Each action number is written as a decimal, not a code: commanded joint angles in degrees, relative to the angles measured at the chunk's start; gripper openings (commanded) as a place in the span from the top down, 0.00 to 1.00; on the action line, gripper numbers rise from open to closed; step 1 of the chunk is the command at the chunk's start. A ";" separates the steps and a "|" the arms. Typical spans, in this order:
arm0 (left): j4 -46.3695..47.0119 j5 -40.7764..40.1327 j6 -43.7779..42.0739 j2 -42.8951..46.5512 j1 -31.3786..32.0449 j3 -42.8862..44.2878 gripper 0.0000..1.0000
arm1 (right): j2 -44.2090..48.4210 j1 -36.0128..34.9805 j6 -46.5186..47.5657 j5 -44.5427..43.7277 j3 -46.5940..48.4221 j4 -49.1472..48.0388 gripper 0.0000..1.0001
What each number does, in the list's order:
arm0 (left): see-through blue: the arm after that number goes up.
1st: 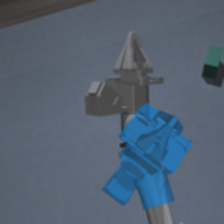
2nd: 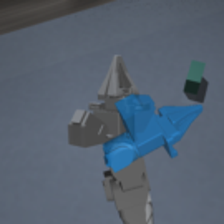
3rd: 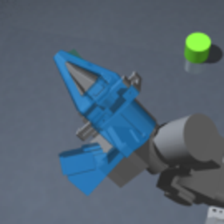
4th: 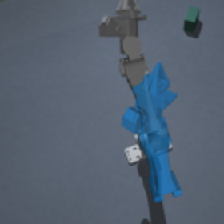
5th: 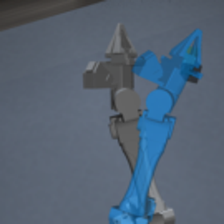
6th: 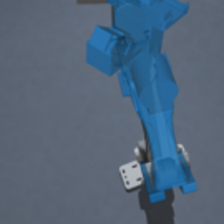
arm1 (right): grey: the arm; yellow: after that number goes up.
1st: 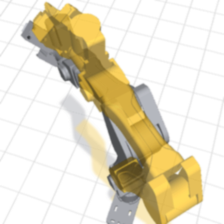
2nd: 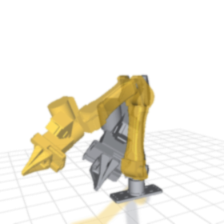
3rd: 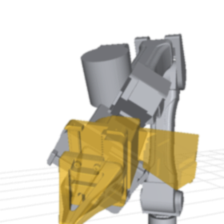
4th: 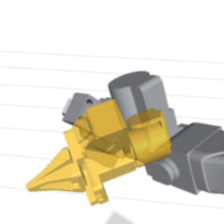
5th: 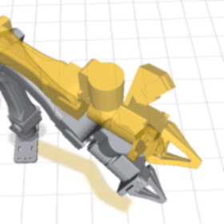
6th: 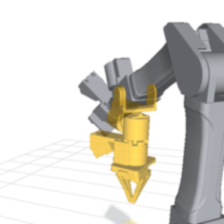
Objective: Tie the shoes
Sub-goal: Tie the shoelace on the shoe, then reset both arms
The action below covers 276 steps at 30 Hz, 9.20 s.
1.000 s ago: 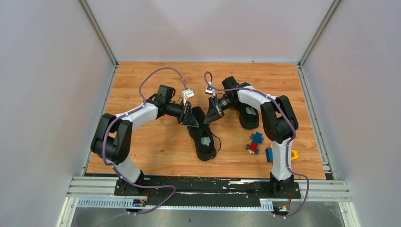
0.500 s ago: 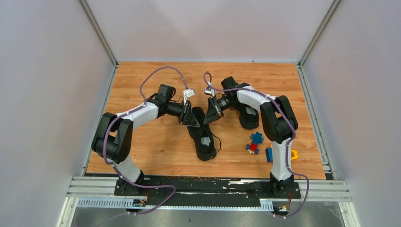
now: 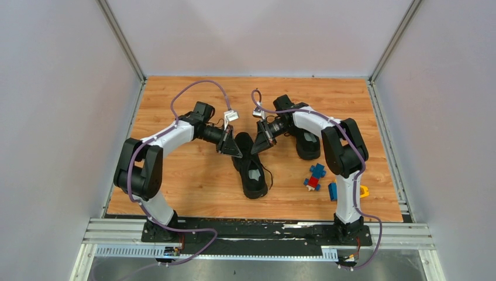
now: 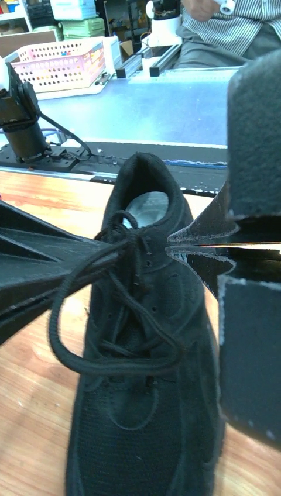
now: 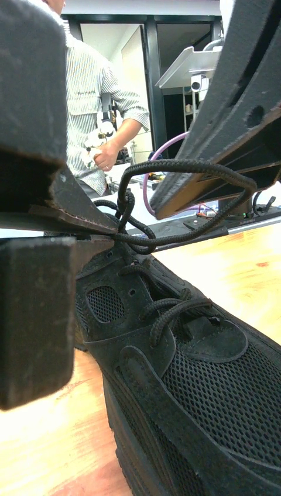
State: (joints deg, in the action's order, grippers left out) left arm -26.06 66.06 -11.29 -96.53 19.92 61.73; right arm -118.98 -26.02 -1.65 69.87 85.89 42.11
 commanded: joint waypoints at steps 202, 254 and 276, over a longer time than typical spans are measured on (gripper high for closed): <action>-15.25 0.84 -36.00 -6.50 2.16 9.42 1.00 | -3.34 3.21 0.40 5.86 4.98 -2.54 1.00; -20.14 -40.50 -22.10 6.34 -0.80 3.24 1.00 | 13.84 16.22 6.38 -11.88 -16.66 -3.41 1.00; -21.95 -45.43 -21.41 10.41 -4.26 -0.45 1.00 | 14.75 15.92 6.84 -10.33 -18.53 -4.30 1.00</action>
State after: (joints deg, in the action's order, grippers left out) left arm -46.72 20.51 -32.60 -85.84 15.22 59.53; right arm -106.02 -9.93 3.55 58.61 67.33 39.40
